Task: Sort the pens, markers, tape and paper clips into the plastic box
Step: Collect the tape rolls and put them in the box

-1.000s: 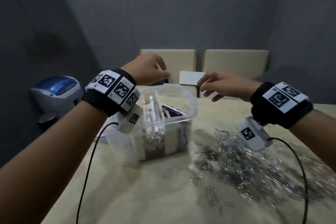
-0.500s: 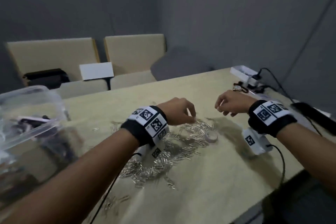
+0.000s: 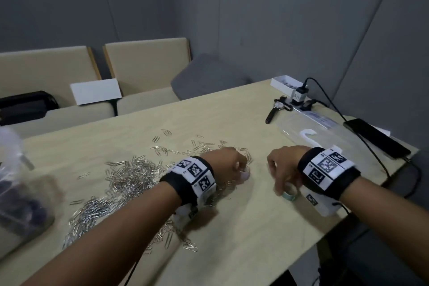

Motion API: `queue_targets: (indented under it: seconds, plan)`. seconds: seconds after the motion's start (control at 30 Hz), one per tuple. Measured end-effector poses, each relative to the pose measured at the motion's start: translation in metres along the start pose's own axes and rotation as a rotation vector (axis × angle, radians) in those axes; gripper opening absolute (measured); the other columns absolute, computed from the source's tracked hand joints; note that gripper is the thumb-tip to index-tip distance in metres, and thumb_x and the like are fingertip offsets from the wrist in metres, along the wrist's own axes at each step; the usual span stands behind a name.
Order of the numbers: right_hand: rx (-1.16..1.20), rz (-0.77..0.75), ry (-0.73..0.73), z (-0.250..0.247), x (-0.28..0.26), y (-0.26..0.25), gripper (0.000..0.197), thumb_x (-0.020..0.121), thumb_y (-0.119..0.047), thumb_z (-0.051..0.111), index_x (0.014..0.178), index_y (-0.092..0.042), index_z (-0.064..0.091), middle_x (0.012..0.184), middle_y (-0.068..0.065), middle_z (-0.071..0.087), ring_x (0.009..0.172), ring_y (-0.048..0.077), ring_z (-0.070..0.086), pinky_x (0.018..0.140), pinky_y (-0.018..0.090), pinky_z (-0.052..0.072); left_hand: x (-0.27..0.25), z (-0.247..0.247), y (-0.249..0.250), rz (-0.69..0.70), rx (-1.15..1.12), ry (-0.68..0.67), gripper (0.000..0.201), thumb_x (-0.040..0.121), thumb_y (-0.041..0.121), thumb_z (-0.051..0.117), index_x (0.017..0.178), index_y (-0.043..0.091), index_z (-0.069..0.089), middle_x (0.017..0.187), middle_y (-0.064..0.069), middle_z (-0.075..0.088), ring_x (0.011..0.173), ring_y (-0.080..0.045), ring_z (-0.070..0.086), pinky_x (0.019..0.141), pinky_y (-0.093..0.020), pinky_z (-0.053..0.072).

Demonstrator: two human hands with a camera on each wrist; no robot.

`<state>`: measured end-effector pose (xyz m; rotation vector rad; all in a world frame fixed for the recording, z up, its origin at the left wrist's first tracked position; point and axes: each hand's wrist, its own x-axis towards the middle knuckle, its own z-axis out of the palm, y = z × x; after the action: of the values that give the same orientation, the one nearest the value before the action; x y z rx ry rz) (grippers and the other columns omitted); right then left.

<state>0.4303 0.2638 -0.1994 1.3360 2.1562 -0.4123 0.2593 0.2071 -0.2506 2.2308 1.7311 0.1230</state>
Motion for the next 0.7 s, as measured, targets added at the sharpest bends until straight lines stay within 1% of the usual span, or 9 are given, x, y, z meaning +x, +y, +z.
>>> queue_targets:
  seconds: [0.07, 0.13, 0.2, 0.23, 0.3, 0.37, 0.5, 0.6, 0.7]
  plan:
    - [0.040, -0.008, 0.057, -0.002, 0.002, -0.005, 0.051, 0.060, -0.019, 0.088, 0.104, -0.012, 0.062, 0.093, 0.005, 0.072, 0.074, 0.022, 0.067, 0.058, 0.030, 0.055, -0.006, -0.013, -0.008, 0.005, -0.077, 0.036, 0.021, 0.088, 0.031, 0.067, 0.094, 0.010, 0.069, 0.099, -0.008, 0.065, 0.084, -0.021, 0.060, 0.070, -0.023, 0.047]
    - [0.119, -0.023, 0.106, -0.012, 0.003, -0.012, 0.048, 0.059, -0.010, 0.086, 0.100, -0.012, 0.061, 0.082, 0.006, 0.070, 0.069, 0.027, 0.070, 0.067, 0.038, 0.059, -0.013, -0.029, -0.019, -0.045, -0.207, 0.083, 0.019, 0.080, 0.029, 0.077, 0.083, 0.011, 0.071, 0.094, -0.006, 0.069, 0.073, -0.020, 0.062, 0.056, -0.015, 0.046]
    - [0.187, -0.058, 0.186, -0.028, 0.002, -0.022, 0.046, 0.059, -0.007, 0.087, 0.096, -0.011, 0.060, 0.080, 0.008, 0.068, 0.066, 0.030, 0.070, 0.068, 0.043, 0.060, -0.023, -0.043, -0.029, -0.104, -0.327, 0.107, 0.023, 0.073, 0.030, 0.083, 0.074, 0.011, 0.070, 0.084, -0.009, 0.072, 0.061, -0.022, 0.065, 0.048, -0.022, 0.051]
    - [0.216, -0.083, 0.238, -0.037, 0.001, -0.029, 0.045, 0.059, -0.009, 0.088, 0.094, -0.011, 0.060, 0.080, 0.009, 0.067, 0.064, 0.029, 0.070, 0.066, 0.042, 0.061, -0.028, -0.047, -0.033, -0.125, -0.350, 0.104, 0.023, 0.073, 0.030, 0.083, 0.073, 0.011, 0.069, 0.083, -0.012, 0.073, 0.057, -0.019, 0.064, 0.046, -0.025, 0.052]
    - [0.274, -0.143, 0.340, -0.054, -0.002, -0.045, 0.040, 0.060, -0.012, 0.089, 0.089, -0.010, 0.062, 0.076, 0.008, 0.069, 0.057, 0.024, 0.067, 0.055, 0.032, 0.059, -0.038, -0.052, -0.039, -0.155, -0.349, 0.093, 0.023, 0.074, 0.029, 0.081, 0.072, 0.010, 0.069, 0.084, -0.014, 0.073, 0.055, -0.015, 0.061, 0.046, -0.025, 0.052]
    - [0.311, -0.214, 0.428, -0.069, -0.007, -0.063, 0.033, 0.062, -0.014, 0.088, 0.084, -0.009, 0.065, 0.073, 0.008, 0.071, 0.055, 0.019, 0.066, 0.048, 0.024, 0.054, -0.049, -0.057, -0.043, -0.183, -0.341, 0.098, 0.025, 0.073, 0.030, 0.083, 0.068, 0.010, 0.068, 0.079, -0.015, 0.073, 0.055, -0.017, 0.061, 0.045, -0.025, 0.052]
    - [0.374, -0.381, 0.558, -0.094, -0.028, -0.113, 0.023, 0.070, -0.012, 0.084, 0.081, -0.005, 0.065, 0.076, 0.012, 0.071, 0.065, 0.024, 0.070, 0.063, 0.038, 0.062, -0.076, -0.061, -0.054, -0.252, -0.302, 0.127, 0.032, 0.067, 0.031, 0.087, 0.059, 0.014, 0.061, 0.072, -0.012, 0.069, 0.052, -0.018, 0.057, 0.040, -0.021, 0.047]
    - [0.344, -0.507, 0.625, -0.104, -0.046, -0.155, 0.017, 0.074, -0.011, 0.081, 0.078, -0.009, 0.065, 0.077, 0.008, 0.069, 0.072, 0.023, 0.070, 0.065, 0.036, 0.061, -0.103, -0.065, -0.061, -0.302, -0.320, 0.189, 0.033, 0.069, 0.027, 0.086, 0.062, 0.009, 0.059, 0.057, -0.006, 0.060, 0.040, -0.011, 0.053, 0.039, -0.020, 0.045]
    - [0.315, -0.632, 0.704, -0.110, -0.062, -0.200, 0.015, 0.075, -0.009, 0.076, 0.073, -0.014, 0.062, 0.076, 0.004, 0.067, 0.080, 0.022, 0.066, 0.072, 0.037, 0.059, -0.136, -0.073, -0.069, -0.372, -0.357, 0.255, 0.029, 0.075, 0.021, 0.083, 0.067, 0.006, 0.059, 0.056, -0.006, 0.063, 0.039, -0.010, 0.059, 0.044, -0.023, 0.050]
